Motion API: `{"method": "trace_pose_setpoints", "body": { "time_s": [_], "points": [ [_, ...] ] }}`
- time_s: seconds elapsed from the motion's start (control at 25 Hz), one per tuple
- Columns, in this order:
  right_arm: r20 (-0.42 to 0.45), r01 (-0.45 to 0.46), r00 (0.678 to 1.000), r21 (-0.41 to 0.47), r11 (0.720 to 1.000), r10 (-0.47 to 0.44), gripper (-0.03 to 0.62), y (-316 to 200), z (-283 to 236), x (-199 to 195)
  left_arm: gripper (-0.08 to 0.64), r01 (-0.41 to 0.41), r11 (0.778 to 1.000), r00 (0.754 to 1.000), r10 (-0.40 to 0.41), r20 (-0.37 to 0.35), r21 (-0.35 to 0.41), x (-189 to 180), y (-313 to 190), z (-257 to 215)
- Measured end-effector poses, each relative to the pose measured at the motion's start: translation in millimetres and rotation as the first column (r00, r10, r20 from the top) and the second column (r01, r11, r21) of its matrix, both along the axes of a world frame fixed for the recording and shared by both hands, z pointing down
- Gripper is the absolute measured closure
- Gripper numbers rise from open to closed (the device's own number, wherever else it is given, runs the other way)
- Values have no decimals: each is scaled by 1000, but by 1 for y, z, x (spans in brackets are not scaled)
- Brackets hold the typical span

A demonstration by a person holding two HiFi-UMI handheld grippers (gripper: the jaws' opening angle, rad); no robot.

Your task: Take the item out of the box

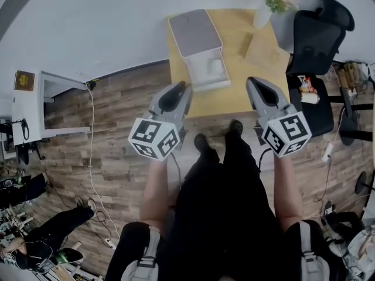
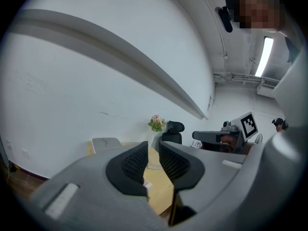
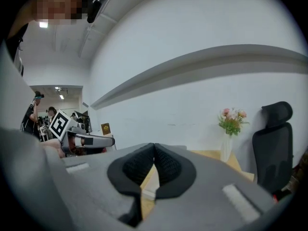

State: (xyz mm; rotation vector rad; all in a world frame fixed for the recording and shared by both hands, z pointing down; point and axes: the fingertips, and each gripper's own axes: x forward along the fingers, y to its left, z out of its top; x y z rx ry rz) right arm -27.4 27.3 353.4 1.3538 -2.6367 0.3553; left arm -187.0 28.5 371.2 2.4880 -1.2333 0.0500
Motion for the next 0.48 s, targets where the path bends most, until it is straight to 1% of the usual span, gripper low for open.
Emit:
{"method": "trace_pose_setpoints", "body": {
  "time_s": [0.04,0.16,0.36,0.48],
  "points": [
    [-2,-5,1000,-5,1000,5,589,-2,1,5,482,-6,1000,1000,6,9,-8,5,-2,4],
    [1,-13,1000,-16,1000,13,589,-10,7,16,480,-14,1000,999,15,29,-22,15,-10,13],
    [7,8,1000,-25,1000,-8,589,-37,16,26,464,-1,1000,999,2,49,-32,23,-35,25],
    [23,20,1000,-35,999,-19,589,-59,18,28,448,-12,999,998,14,57,-36,30,-53,38]
  ]
}}
